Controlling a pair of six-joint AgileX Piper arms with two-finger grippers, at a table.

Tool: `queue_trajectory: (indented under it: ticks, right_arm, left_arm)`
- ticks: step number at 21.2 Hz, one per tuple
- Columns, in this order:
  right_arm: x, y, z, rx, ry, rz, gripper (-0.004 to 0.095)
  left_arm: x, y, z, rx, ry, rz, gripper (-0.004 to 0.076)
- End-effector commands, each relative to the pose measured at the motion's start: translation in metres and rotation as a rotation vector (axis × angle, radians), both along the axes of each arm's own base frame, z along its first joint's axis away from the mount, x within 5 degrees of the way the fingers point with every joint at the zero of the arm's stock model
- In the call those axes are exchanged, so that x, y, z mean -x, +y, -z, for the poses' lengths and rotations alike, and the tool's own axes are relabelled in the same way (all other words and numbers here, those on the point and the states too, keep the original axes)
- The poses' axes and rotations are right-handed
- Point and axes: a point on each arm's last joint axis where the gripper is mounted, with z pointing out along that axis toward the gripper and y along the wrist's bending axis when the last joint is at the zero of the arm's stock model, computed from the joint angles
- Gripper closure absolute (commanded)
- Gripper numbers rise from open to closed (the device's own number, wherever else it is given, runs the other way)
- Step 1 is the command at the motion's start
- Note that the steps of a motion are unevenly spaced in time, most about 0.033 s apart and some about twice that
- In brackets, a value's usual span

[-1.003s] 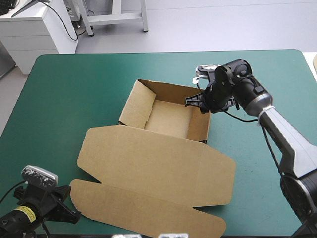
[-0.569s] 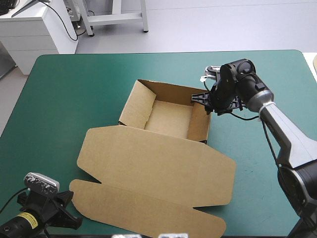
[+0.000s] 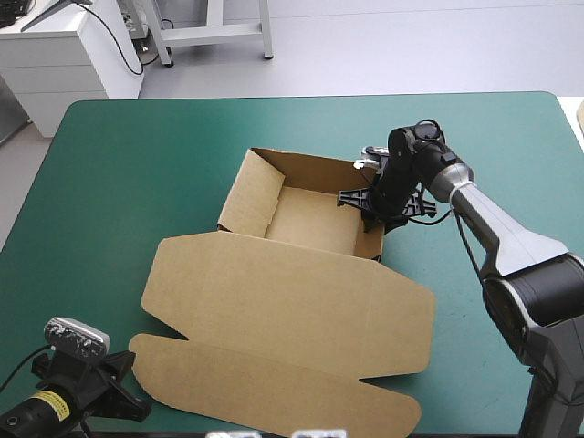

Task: Fold the box

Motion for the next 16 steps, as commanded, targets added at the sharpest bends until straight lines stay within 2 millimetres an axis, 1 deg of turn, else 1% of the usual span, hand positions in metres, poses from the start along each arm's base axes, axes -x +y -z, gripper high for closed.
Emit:
queue_trajectory:
  ticks: [1, 3, 7, 8, 9, 10, 11, 12, 13, 14, 16]
  right_arm:
    - [0.006, -0.002, -0.024, -0.018, -0.058, -0.05, 0.0732]
    - [0.005, -0.005, -0.023, 0.016, -0.069, -0.05, 0.0919]
    - [0.003, -0.012, -0.023, 0.053, -0.083, -0.045, 0.0929]
    - [-0.001, -0.023, -0.025, 0.054, -0.088, -0.025, 0.0929]
    - [-0.004, -0.037, -0.028, 0.057, -0.098, -0.007, 0.0929]
    - [-0.007, -0.056, -0.033, 0.057, -0.11, 0.036, 0.0929]
    - [-0.008, -0.081, -0.042, 0.059, -0.131, 0.089, 0.0929]
    - [-0.007, -0.102, -0.05, 0.063, -0.154, 0.124, 0.0929]
    - [-0.005, -0.139, -0.06, 0.072, -0.18, 0.202, 0.0929]
    - [-0.002, -0.165, -0.065, 0.086, -0.195, 0.251, 0.0929]
    - [0.004, -0.203, -0.069, 0.124, -0.205, 0.321, 0.0928]
  left_arm:
    - [-0.004, -0.002, -0.011, 0.034, -0.062, -0.001, 0.0731]
    - [-0.004, -0.002, -0.011, 0.034, -0.062, -0.001, 0.0731]
    - [-0.004, -0.002, -0.011, 0.034, -0.062, -0.001, 0.0731]
    - [-0.004, -0.002, -0.011, 0.034, -0.062, -0.001, 0.0731]
    - [-0.003, -0.002, -0.011, 0.033, -0.06, -0.001, 0.0731]
    - [-0.003, -0.002, -0.01, 0.029, -0.05, -0.001, 0.0731]
    - [-0.002, -0.001, -0.008, 0.022, -0.031, -0.001, 0.0731]
    - [-0.001, -0.001, -0.005, 0.013, -0.007, -0.001, 0.0731]
    - [0.0, -0.001, -0.001, 0.002, 0.022, -0.001, 0.0731]
    - [0.0, -0.001, 0.002, -0.002, 0.03, -0.001, 0.0731]
    - [0.0, -0.001, 0.002, -0.002, 0.03, -0.001, 0.0731]
